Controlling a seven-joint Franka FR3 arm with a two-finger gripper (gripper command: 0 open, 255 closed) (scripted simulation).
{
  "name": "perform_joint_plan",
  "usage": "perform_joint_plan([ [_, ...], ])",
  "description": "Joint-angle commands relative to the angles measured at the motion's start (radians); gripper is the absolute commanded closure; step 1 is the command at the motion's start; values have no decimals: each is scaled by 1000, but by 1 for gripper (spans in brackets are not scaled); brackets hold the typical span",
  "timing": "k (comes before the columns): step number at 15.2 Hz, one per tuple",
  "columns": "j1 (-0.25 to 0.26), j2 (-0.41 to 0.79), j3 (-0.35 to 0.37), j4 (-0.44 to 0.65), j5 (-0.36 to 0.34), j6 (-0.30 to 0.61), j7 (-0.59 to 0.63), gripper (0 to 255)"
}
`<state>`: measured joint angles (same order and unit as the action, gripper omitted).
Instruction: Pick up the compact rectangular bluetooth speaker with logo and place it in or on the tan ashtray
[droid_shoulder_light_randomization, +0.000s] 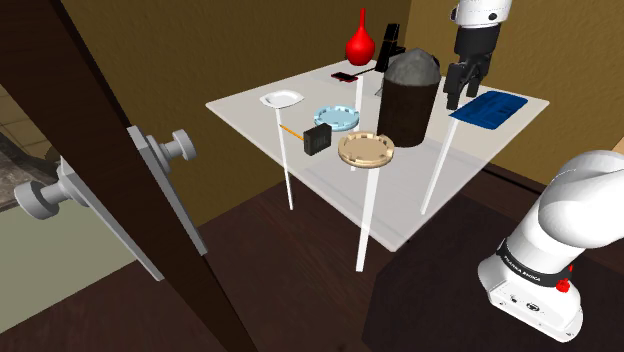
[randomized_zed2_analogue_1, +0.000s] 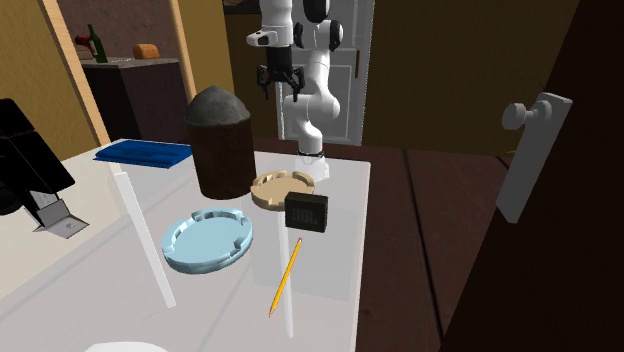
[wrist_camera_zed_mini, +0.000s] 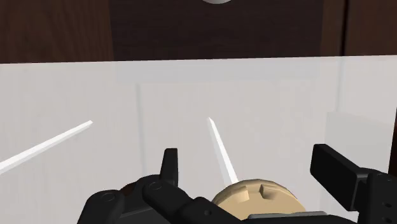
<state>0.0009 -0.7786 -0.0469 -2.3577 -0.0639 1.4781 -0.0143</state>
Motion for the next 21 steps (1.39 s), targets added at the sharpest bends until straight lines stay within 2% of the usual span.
perform_joint_plan([
  [1,0,0,0,0,0,0,0,0],
  [7,-9,99,127,-11,108,134,263,0],
  [12,-22,227,226,26,165,252,474,0],
  [17,-45,385,313,105,182,362,682,0],
  [21,-65,528,372,195,161,435,852,0],
])
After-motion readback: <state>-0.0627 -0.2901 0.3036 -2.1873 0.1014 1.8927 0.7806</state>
